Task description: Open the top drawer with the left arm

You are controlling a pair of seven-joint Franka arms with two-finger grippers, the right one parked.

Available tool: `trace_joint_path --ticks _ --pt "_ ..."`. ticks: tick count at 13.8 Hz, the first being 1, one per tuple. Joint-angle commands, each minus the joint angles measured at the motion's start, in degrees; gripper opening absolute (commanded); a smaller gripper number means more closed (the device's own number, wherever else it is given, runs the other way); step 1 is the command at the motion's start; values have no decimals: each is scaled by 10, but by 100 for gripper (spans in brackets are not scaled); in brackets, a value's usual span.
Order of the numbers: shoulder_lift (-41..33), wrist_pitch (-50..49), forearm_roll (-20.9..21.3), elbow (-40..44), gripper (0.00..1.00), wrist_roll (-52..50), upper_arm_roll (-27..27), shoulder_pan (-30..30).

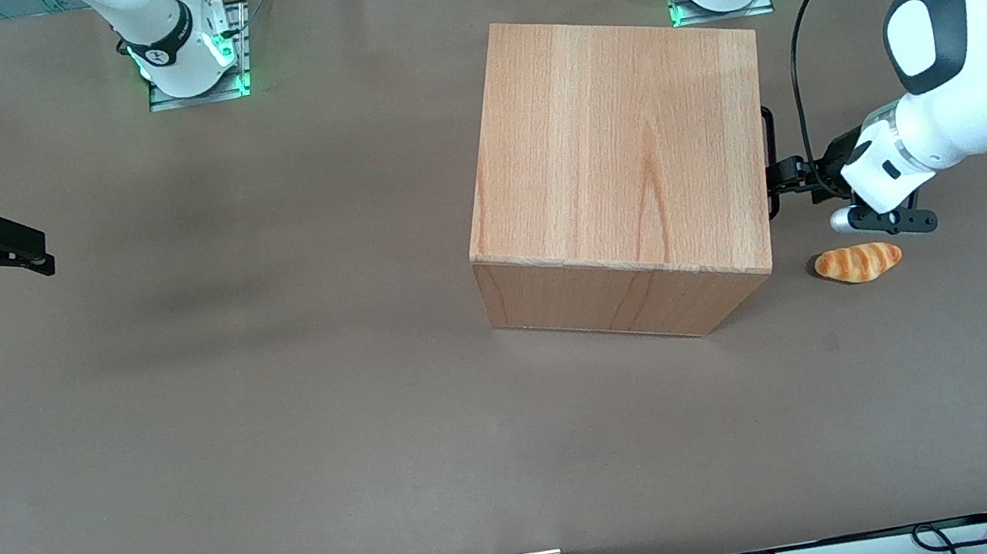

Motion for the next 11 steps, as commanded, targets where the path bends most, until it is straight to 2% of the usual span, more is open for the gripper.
trace_joint_path --ticks 1,11 --pt "7 27 -9 -9 100 8 1 7" --pt "1 36 -10 -9 100 15 1 20"
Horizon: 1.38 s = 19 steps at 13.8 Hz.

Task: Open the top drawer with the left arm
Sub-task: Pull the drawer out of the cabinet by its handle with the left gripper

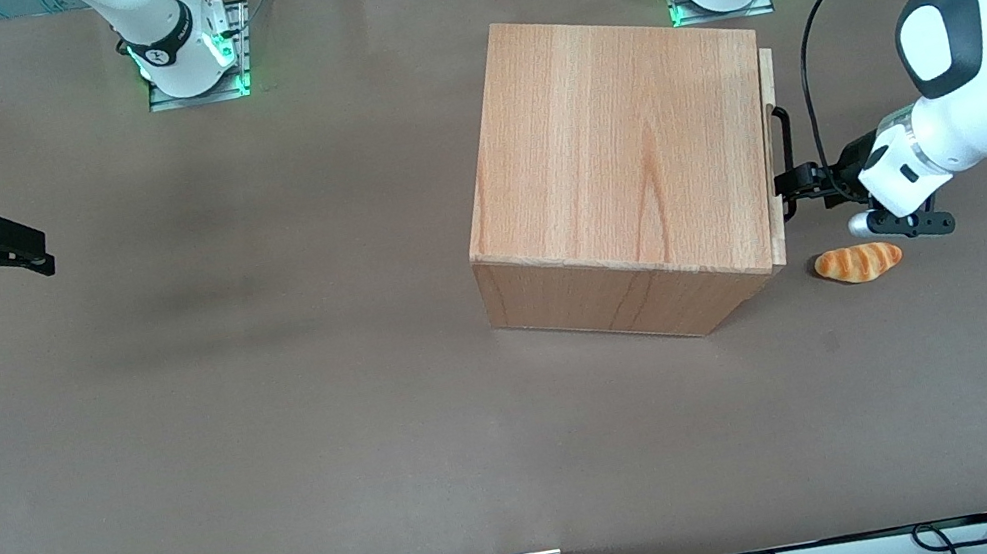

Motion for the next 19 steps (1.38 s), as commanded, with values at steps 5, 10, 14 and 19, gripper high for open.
trace_joint_path --ticks 5,10,14,19 --pt "-8 23 -10 -9 100 12 1 16" --pt "-7 28 -11 -8 100 13 5 30" --pt "-4 42 -9 -8 100 13 6 53" --pt "1 49 -9 -8 100 12 6 85"
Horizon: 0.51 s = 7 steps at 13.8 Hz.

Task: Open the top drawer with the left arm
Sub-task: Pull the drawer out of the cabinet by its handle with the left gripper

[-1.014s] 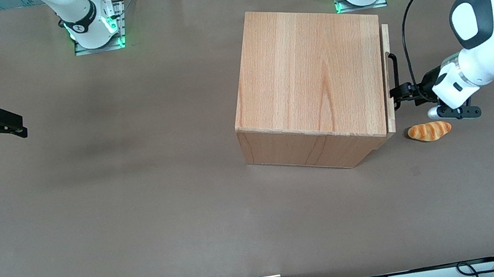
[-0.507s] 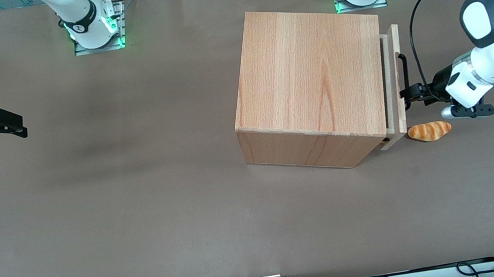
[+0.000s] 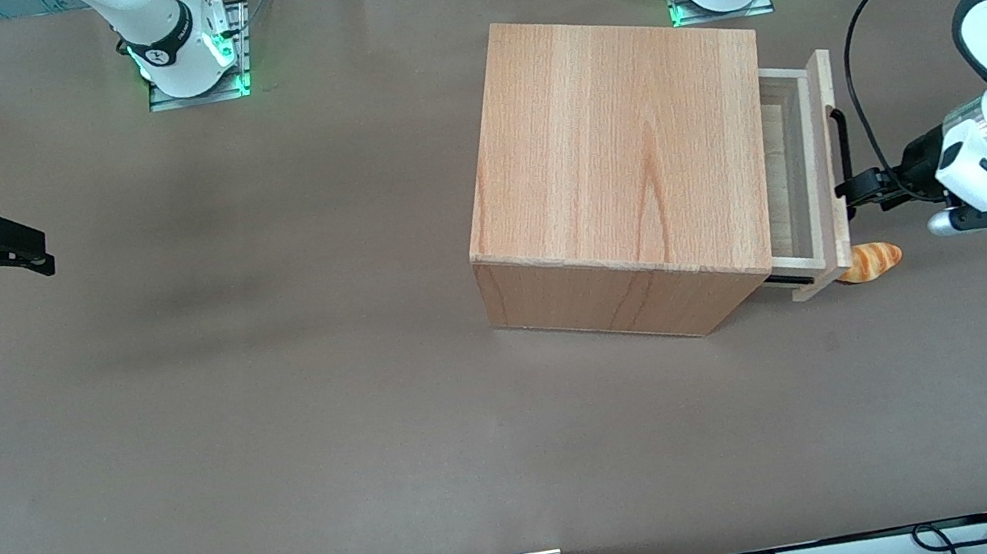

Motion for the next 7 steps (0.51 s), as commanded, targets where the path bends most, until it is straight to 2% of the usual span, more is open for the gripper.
trace_joint_path --ticks 1,5,7 --pt "0 16 -8 -8 100 12 2 23" --pt "6 18 -4 -5 100 14 17 41" --pt "7 18 24 -3 100 13 17 47"
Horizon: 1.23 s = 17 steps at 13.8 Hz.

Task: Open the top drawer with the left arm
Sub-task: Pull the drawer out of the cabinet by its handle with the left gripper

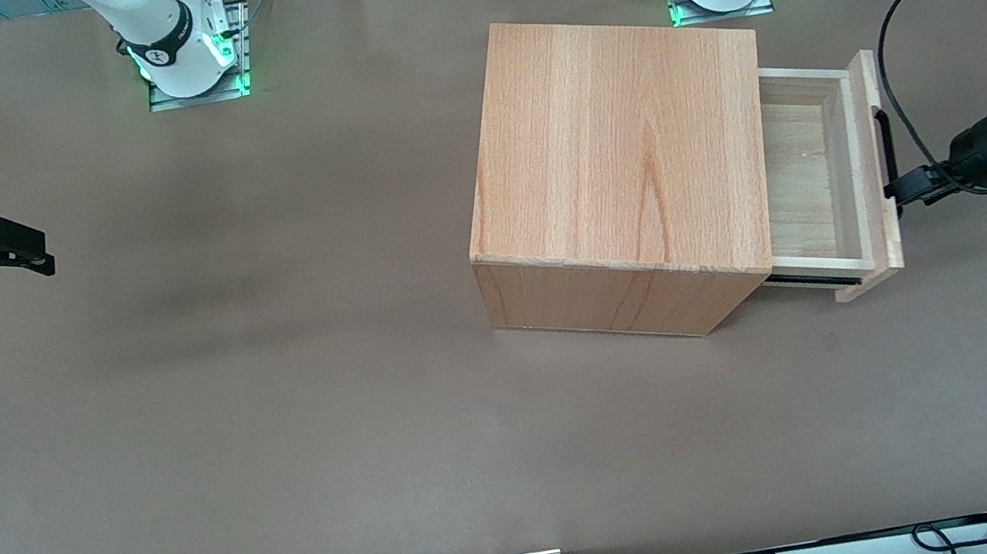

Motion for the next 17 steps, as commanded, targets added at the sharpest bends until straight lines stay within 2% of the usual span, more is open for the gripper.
trace_joint_path --ticks 1,11,17 --pt "6 10 26 -2 100 13 7 11" --pt "15 37 34 -1 100 50 23 38" --pt "-5 27 36 5 100 25 28 38"
